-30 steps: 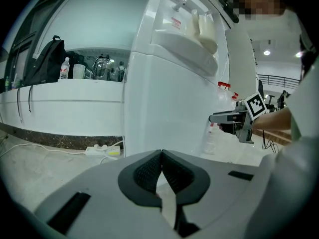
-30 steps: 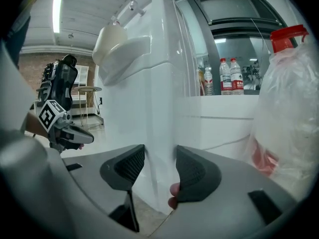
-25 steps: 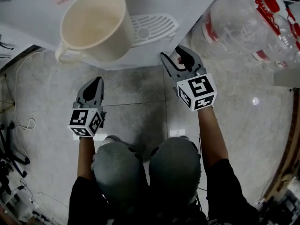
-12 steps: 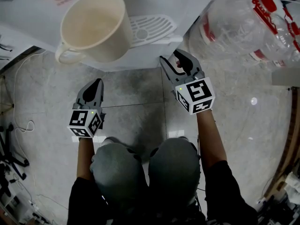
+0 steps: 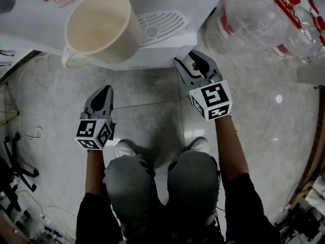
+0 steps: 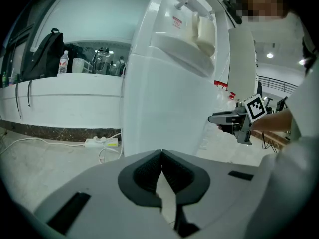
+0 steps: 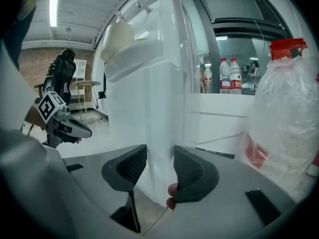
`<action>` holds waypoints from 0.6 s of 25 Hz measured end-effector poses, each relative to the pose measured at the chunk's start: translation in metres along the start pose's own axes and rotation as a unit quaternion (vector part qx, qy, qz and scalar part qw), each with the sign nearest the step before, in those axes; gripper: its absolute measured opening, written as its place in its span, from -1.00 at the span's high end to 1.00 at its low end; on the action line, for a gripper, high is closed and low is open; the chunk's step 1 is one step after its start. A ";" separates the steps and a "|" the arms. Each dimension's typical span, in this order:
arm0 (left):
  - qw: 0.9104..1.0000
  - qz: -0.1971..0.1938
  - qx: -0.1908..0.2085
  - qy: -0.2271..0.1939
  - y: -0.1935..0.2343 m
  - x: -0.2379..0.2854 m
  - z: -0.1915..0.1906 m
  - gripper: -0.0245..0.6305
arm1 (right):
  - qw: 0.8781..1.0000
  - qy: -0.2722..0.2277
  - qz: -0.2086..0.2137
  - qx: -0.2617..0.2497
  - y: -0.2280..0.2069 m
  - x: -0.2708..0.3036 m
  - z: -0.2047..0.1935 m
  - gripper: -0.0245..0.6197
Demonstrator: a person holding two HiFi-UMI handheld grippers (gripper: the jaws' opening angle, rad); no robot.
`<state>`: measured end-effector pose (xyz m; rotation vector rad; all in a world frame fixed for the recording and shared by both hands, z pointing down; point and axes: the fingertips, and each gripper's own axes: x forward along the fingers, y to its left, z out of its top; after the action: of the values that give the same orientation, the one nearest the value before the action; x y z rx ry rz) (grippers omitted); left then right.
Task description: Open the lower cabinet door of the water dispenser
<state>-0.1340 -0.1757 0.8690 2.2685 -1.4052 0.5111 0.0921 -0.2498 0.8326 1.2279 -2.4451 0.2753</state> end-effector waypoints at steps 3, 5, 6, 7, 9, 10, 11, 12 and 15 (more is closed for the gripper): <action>1.000 -0.013 -0.004 0.028 -0.012 -0.011 0.002 0.89 | 1.000 0.024 -0.004 0.014 0.006 -0.008 -0.003 0.36; 0.999 -0.017 -0.006 0.048 -0.019 -0.020 0.006 0.89 | 0.999 0.039 -0.005 0.034 0.012 -0.016 -0.003 0.38; 0.998 -0.018 -0.007 0.057 -0.022 -0.025 0.010 0.89 | 0.998 0.046 -0.003 0.040 0.014 -0.019 -0.003 0.44; 0.998 -0.020 -0.009 0.064 -0.024 -0.030 0.014 0.89 | 0.998 0.054 0.000 0.041 0.016 -0.023 -0.004 0.49; 0.997 -0.025 -0.013 0.071 -0.030 -0.036 0.023 0.89 | 0.997 0.076 0.005 0.031 0.018 -0.027 -0.004 0.51; 0.997 -0.028 -0.015 0.074 -0.032 -0.039 0.027 0.89 | 0.996 0.089 0.006 0.026 0.019 -0.029 -0.004 0.51; 0.996 -0.030 -0.017 0.078 -0.035 -0.042 0.030 0.89 | 0.995 0.101 0.006 0.024 0.020 -0.030 -0.004 0.52; 0.996 -0.032 -0.019 0.084 -0.039 -0.045 0.032 0.89 | 0.993 0.112 0.007 0.026 0.023 -0.031 -0.005 0.52; 0.994 -0.038 -0.027 0.100 -0.051 -0.056 0.037 0.89 | 0.990 0.136 0.018 0.031 0.033 -0.040 -0.010 0.54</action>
<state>-0.1081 -0.1328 0.8011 2.1524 -1.2155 0.6478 0.0898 -0.1976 0.8243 1.0913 -2.2399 0.4981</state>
